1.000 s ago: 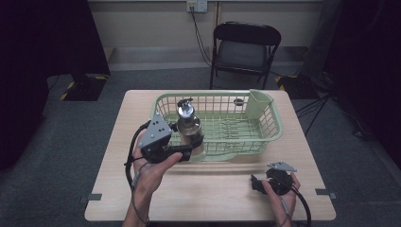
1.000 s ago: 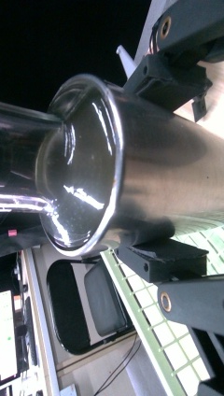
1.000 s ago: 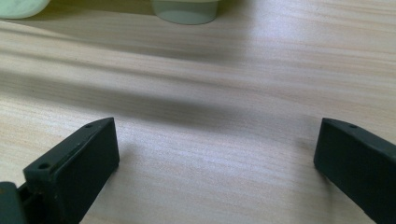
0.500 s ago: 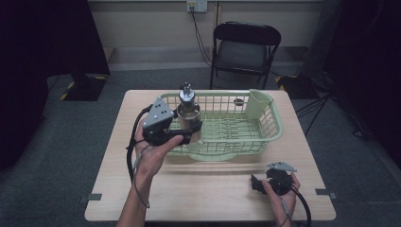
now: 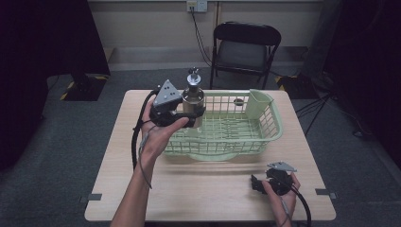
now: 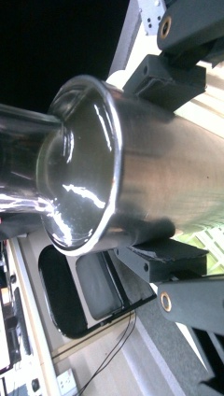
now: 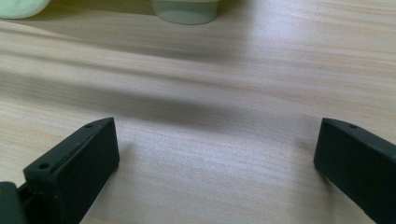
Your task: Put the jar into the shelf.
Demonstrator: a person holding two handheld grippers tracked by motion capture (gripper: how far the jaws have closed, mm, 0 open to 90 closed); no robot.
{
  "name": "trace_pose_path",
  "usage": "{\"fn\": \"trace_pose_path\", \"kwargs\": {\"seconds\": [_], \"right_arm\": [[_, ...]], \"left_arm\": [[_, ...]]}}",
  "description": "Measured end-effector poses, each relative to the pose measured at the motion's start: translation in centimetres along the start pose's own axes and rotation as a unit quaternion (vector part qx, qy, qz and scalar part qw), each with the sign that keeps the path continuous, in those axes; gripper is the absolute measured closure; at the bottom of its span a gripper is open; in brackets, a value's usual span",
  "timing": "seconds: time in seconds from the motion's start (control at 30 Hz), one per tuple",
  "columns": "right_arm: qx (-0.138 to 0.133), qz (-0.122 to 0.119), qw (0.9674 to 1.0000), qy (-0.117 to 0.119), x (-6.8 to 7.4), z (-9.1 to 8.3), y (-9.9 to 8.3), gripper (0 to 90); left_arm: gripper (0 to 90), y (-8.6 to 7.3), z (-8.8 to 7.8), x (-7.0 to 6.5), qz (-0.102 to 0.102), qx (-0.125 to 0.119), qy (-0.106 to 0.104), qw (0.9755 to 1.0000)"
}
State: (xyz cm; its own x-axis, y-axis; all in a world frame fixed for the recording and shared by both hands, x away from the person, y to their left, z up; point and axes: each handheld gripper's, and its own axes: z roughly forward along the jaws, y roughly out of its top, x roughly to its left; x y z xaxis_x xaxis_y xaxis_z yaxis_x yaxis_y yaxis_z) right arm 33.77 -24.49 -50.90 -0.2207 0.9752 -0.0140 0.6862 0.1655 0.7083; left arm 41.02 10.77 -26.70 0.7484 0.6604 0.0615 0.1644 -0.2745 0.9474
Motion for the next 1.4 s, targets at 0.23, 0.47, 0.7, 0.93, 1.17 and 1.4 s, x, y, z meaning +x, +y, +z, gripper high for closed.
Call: {"fn": "trace_pose_path", "kwargs": {"seconds": [0.23,0.47,0.7,0.93,1.17,1.4], "right_arm": [[0.0,0.0,1.0,0.0,0.0,0.0,0.0,0.0],[0.0,0.0,1.0,0.0,0.0,0.0,0.0,0.0],[0.0,0.0,1.0,0.0,0.0,0.0,0.0,0.0],[0.0,0.0,1.0,0.0,0.0,0.0,0.0,0.0],[0.0,0.0,1.0,0.0,0.0,0.0,0.0,0.0],[0.0,0.0,1.0,0.0,0.0,0.0,0.0,0.0]], "left_arm": [[34.7,0.2,1.8,0.9,0.001,0.009,0.001,1.0],[34.8,-0.2,3.7,1.6,0.001,0.031,0.005,0.9995],[34.8,-0.7,5.1,2.5,0.004,0.045,0.008,0.9989],[34.8,-1.1,6.1,3.3,0.009,0.057,0.006,0.9983],[34.8,-1.7,7.3,3.8,0.005,0.072,0.001,0.9974],[34.8,-2.5,8.3,4.4,0.004,0.091,-0.003,0.9958]]}}
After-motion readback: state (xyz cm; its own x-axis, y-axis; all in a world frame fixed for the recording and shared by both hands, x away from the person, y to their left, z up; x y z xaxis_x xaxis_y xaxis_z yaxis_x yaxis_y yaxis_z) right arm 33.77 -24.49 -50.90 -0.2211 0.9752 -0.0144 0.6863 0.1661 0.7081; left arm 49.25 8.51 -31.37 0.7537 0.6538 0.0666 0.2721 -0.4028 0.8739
